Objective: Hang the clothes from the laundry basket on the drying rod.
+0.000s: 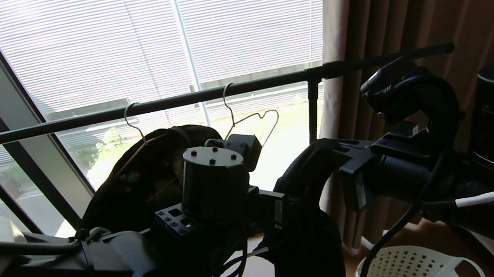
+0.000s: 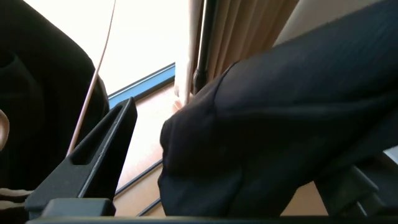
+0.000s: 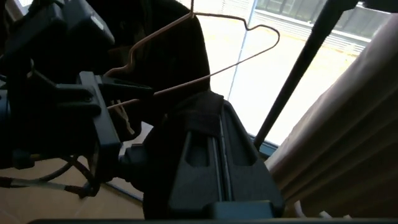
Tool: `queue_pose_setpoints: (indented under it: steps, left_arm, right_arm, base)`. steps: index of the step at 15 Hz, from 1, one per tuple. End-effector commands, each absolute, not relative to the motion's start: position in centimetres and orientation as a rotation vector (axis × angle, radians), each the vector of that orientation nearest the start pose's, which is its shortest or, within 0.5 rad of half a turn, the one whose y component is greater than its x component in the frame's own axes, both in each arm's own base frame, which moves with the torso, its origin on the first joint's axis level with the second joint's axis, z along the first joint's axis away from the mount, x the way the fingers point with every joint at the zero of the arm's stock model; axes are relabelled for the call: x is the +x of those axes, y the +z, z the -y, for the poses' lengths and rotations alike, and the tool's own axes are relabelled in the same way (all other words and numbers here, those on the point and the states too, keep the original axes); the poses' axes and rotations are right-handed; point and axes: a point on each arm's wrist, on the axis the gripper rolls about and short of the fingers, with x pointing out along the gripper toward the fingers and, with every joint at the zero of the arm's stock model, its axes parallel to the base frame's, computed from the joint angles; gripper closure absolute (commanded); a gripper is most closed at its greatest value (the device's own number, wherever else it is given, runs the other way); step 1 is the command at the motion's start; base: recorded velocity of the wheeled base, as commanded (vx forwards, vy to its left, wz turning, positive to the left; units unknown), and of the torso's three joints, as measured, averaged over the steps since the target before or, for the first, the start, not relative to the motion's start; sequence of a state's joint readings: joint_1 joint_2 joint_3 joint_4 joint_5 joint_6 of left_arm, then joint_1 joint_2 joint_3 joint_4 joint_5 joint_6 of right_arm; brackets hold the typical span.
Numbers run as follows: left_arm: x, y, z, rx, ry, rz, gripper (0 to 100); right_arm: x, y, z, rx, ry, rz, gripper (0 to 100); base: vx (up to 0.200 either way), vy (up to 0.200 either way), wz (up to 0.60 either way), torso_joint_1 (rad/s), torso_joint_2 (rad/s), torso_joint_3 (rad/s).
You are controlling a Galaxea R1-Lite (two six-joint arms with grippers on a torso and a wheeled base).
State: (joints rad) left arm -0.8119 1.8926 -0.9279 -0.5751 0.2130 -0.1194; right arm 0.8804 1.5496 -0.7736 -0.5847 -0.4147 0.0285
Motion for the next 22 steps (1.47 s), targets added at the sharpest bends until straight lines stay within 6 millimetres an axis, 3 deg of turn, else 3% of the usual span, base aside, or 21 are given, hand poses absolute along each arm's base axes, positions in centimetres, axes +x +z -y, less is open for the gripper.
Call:
queue_pose_setpoints:
  steps: [1,7,12,16,22]
  left_arm:
    - [24.3,14.6,25.2,0.081,-0.576,-0.379,0]
    - [22.0,14.5,26.7,0.102,-0.661,-0.381,0]
    - [22.7,15.5,27.7,0.058,-0.669,-0.316,0]
    - [24.9,13.6,28.7,0.080,-0.620,-0.345,0]
    - [25.4,9.7,28.7,0.133,-0.599,-0.443,0]
  right_arm:
    - [18.2,21.2,-20.5,-0.089,0.423,-0.158,100]
    - [19.6,21.1,-21.7,-0.102,0.267,-0.147,100]
    - [20.0,21.3,-22.1,-0.098,0.217,-0.135,100]
    - [19.5,22.4,-21.4,-0.069,0.219,-0.110,100]
    - [19.2,23.8,-21.1,-0.029,0.221,-0.075,100]
  base:
    - [0.000,0.000,0.00,0.000,0.00,0.000]
    - [0.000,0.000,0.00,0.000,0.00,0.000]
    - [0.000,0.000,0.00,0.000,0.00,0.000]
    - [0.000,0.000,0.00,0.000,0.00,0.000]
    - [0.000,0.000,0.00,0.000,0.00,0.000]
